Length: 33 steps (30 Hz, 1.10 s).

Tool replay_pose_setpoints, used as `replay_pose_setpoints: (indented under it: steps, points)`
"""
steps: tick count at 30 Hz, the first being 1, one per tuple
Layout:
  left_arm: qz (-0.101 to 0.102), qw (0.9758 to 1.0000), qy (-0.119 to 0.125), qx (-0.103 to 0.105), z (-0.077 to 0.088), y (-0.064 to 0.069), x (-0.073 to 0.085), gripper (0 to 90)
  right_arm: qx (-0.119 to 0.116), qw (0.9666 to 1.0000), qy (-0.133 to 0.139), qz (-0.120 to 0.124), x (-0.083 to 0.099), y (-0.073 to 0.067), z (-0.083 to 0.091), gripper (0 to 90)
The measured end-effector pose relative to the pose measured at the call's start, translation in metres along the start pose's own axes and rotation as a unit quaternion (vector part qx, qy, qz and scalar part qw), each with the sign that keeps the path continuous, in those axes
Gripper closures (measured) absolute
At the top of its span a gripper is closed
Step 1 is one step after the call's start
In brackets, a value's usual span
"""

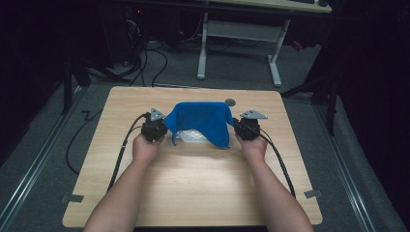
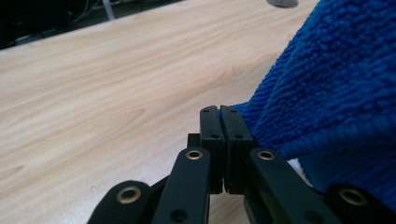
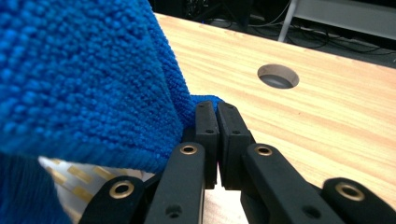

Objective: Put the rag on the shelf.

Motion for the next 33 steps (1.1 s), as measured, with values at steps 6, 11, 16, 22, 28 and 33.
replay_pose_setpoints:
  steps: [6,11,16,22,28,33]
  points:
    - [0.004,1.0000,-0.001,-0.002,0.002,-0.001,0.005,88.9,-0.005,1.0000,-0.008,0.002,0.006,-0.003,-0.003,88.2]
    - [0.010,0.9999,0.004,-0.005,0.007,-0.001,0.005,87.0,-0.002,1.0000,-0.009,-0.002,0.005,-0.002,-0.001,76.3]
    - [0.011,0.9999,0.008,-0.007,0.017,0.000,0.004,74.4,0.006,1.0000,0.000,-0.006,0.000,0.005,0.009,69.7]
    - [0.019,0.9995,0.014,-0.021,0.031,0.001,0.009,62.6,0.019,0.9996,0.012,-0.015,-0.005,0.016,0.028,66.9]
    - [0.021,0.9988,0.025,-0.036,0.049,0.005,0.014,59.1,0.019,0.9994,0.024,-0.013,-0.007,0.016,0.042,65.0]
    - [0.029,0.9983,0.032,-0.040,0.060,0.006,0.019,58.1,0.021,0.9995,0.019,-0.011,-0.004,0.015,0.050,64.4]
Point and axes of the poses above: each handheld gripper's, and its own axes: z roughly backward along the jaws, x roughly out of its underside, y roughly to its right, the point moved 7 cm from there along -z, roughly forward along the jaws, and after that the axes turned 6 degrees about x, right-handed, at the moved point
